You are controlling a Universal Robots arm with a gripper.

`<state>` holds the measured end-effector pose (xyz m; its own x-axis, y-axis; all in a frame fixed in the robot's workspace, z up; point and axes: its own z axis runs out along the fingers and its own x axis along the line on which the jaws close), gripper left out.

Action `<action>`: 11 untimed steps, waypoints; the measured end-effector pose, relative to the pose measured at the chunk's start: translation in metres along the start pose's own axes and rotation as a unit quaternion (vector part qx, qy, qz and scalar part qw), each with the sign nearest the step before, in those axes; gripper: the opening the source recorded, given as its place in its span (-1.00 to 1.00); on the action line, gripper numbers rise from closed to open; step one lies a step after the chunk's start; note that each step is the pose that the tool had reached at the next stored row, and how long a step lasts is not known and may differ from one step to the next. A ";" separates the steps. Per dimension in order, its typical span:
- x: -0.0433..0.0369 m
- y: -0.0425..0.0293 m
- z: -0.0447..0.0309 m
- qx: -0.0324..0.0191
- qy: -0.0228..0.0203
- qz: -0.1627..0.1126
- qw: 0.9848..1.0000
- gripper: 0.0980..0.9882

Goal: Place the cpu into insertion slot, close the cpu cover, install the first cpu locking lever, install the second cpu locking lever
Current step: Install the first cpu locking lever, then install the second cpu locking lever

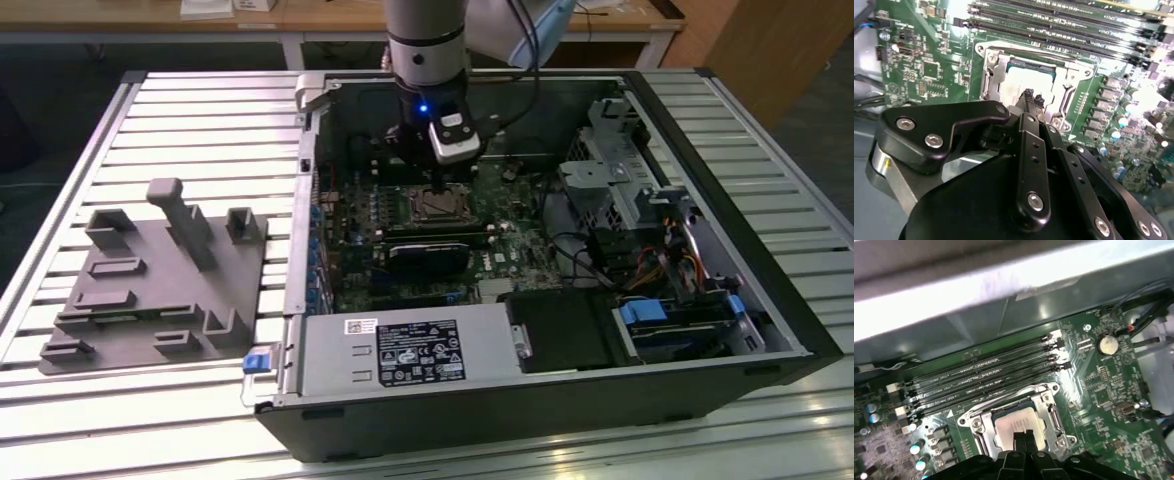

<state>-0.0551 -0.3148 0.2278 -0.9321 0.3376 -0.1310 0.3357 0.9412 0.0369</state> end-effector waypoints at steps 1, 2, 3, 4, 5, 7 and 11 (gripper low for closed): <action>-0.0004 0.0001 -0.0029 0.000 0.000 0.000 1.000 -0.98; -0.0007 0.0002 -0.0056 0.000 0.000 0.000 1.000 -0.98; -0.0011 0.0003 -0.0080 0.000 0.000 0.000 1.000 -0.98; -0.0013 0.0004 -0.0102 0.000 0.000 0.000 1.000 -0.98; -0.0015 0.0004 -0.0115 0.000 0.000 0.000 1.000 -0.98; -0.0015 0.0004 -0.0118 0.000 0.000 0.000 1.000 -0.98; -0.0016 0.0004 -0.0121 0.000 0.000 0.000 1.000 -0.98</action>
<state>-0.0551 -0.3148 0.2400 -0.9322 0.3374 -0.1313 0.3356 0.9413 0.0362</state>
